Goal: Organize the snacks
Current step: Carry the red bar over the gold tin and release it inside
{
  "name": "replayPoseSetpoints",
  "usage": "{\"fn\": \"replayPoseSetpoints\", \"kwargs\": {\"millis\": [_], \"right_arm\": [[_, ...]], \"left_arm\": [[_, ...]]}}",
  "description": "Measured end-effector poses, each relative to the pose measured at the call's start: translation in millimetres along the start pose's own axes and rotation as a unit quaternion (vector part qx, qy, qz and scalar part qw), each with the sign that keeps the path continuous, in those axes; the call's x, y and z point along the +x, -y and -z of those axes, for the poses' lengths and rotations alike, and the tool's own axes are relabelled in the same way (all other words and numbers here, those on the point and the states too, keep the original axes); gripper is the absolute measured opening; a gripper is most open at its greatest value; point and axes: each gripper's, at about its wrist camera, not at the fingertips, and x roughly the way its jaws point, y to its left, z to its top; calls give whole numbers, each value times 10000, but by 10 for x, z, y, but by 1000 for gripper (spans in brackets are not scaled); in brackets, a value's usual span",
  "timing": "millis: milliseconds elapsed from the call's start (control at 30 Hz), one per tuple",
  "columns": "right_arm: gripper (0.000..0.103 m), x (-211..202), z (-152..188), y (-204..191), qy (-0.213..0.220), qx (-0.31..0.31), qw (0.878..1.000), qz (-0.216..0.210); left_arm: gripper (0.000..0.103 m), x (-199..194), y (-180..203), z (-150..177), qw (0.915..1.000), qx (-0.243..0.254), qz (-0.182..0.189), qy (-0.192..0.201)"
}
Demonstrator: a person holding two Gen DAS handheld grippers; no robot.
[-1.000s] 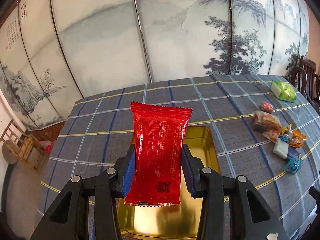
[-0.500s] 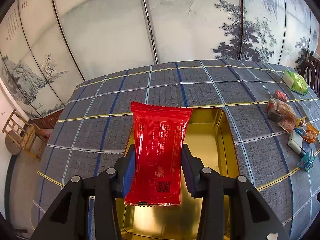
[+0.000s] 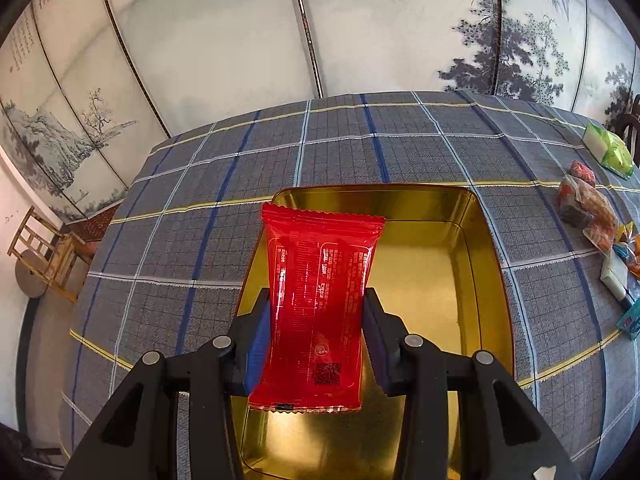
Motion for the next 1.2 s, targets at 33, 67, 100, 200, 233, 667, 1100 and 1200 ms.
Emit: {"fn": "replayPoseSetpoints", "kwargs": {"millis": [33,67,100,200,233,667,1100,1200], "right_arm": [[103,5,2,0,-5,3,10000,-3],[103,14,0,-3,-11,0,10000,-6],[103,19,0,-4,-12,-5,10000,-5],[103,28,1,-4,-25,-9,10000,-11],[103,33,2,-3,-29,-12,10000,-10],[103,99,30,-13,-101,-26,9999,-28],[103,91,52,155,-130,91,9999,-9],[103,90,54,163,-136,94,9999,-20]], "left_arm": [[39,18,1,0,10000,-1,-4,-19],[39,32,0,2,10000,-11,3,-37],[39,42,1,4,10000,-12,-3,-46],[39,61,10,-2,10000,-7,-12,-59],[39,73,8,0,10000,-7,-13,-74],[39,413,-31,-94,9985,-145,42,-533],[43,790,-60,-220,9942,-355,-16,-1014],[45,793,-58,-213,9945,-328,39,-999]]}}
